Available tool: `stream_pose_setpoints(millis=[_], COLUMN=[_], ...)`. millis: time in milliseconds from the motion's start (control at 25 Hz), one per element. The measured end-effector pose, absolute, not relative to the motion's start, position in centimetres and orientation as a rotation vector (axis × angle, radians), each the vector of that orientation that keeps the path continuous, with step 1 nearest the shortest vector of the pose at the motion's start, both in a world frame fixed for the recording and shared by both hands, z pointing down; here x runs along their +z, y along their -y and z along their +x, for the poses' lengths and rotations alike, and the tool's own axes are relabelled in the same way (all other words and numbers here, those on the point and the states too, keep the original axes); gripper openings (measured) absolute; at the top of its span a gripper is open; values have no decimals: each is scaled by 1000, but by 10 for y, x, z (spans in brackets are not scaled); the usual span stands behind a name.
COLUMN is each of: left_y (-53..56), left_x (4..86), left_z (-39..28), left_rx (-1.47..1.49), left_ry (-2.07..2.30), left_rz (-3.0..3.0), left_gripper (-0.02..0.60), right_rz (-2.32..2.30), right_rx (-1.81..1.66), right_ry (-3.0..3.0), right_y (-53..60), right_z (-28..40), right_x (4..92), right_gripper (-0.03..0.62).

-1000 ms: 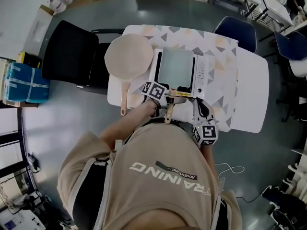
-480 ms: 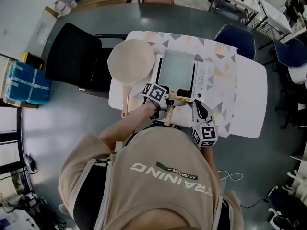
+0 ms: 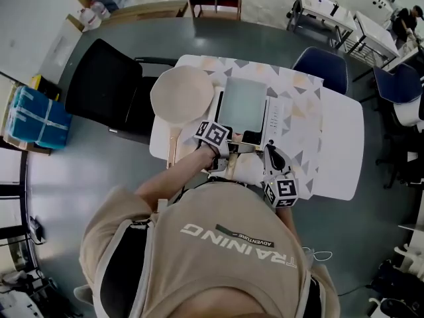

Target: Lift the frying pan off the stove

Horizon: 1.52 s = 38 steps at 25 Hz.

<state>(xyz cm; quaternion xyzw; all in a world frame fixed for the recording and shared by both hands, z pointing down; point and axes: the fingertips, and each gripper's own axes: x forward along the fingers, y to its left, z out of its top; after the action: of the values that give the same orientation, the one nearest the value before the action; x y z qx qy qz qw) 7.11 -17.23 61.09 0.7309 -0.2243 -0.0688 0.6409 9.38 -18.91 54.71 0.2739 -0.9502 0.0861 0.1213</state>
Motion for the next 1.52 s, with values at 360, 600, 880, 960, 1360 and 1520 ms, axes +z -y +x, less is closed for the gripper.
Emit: stream_pose_setpoints(millis=[360,600,880,960,1360,1520], left_y=[174,173,168,166,162,163], left_x=[599,592,590,591,584,581], left_z=[69,65,60,59,61,60], left_rx=[-175,-177,-192,-192,-216,-219], left_ry=[507,505,498,495,465,459], left_rz=[1681,1707,1702,1702,1717,1731], left_gripper=[118,118,119,120,120,120], right_rz=[796,796,754,761,825,803], right_rx=[247,244,218,201,182,188], right_ry=[2767,2757,2750,2750,2784,2787], right_y=[194,192,175,171,176,175], right_z=[95,93,86,86,87,83], right_x=[546,551,554,554,542,543], right_gripper=[0,0,-2,-2,-2,-2])
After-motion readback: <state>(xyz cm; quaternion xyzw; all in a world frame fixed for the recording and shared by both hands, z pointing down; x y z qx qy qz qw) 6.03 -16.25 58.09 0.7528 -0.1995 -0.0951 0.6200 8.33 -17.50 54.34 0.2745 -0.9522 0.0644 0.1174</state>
